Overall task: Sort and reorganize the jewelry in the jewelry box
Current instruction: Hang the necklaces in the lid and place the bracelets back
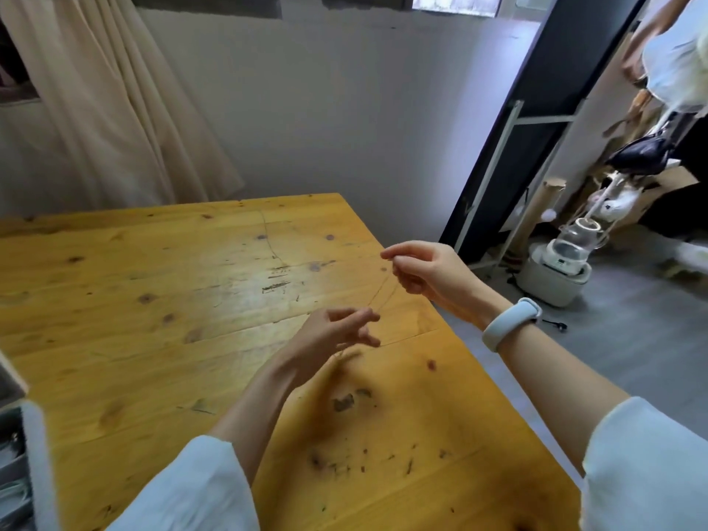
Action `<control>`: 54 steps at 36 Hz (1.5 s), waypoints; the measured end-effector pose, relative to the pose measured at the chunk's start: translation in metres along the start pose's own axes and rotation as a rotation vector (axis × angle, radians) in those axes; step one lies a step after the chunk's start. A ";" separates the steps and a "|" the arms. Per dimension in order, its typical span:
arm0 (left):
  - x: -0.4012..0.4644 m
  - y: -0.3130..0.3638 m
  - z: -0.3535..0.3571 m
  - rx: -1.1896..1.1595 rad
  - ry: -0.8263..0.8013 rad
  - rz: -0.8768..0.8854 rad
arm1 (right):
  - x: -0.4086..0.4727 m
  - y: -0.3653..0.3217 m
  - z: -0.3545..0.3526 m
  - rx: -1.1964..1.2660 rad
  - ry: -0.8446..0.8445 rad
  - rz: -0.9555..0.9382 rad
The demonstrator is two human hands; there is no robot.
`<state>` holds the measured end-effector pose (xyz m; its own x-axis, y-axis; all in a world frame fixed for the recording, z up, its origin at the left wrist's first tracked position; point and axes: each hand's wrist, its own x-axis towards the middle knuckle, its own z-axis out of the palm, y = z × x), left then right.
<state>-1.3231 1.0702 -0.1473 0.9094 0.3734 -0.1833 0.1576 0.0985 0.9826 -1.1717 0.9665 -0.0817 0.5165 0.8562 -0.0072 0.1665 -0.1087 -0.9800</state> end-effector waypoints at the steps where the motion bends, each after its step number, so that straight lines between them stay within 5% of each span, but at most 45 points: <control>1: 0.000 -0.003 -0.003 -0.063 0.034 -0.038 | 0.000 0.009 -0.004 0.014 0.039 0.037; 5: 0.001 -0.012 -0.016 -0.083 0.229 -0.170 | -0.003 0.050 -0.013 -0.085 0.180 0.147; 16: 0.016 -0.023 -0.019 0.922 0.559 -0.061 | 0.009 0.097 -0.013 -0.531 0.260 0.148; 23: 0.021 -0.037 -0.014 1.108 0.679 -0.001 | 0.022 0.099 -0.018 -0.749 0.179 0.176; 31: 0.019 -0.049 -0.011 1.127 0.743 0.095 | 0.019 0.109 -0.016 -0.837 0.296 0.004; 37: 0.016 -0.054 -0.011 1.236 0.638 0.330 | -0.015 0.119 0.002 -1.029 0.225 -0.270; 43: 0.006 -0.059 -0.009 1.413 0.264 0.035 | -0.024 0.127 0.000 -1.026 0.166 -0.210; 54: 0.003 -0.055 -0.009 1.350 0.254 0.043 | -0.028 0.117 -0.001 -1.006 0.112 -0.187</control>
<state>-1.3330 1.0745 -0.2019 0.8514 0.5244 -0.0093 0.5125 -0.8279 0.2279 -1.1658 0.9298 -0.1964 0.4771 0.8564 0.1972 0.8520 -0.3957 -0.3429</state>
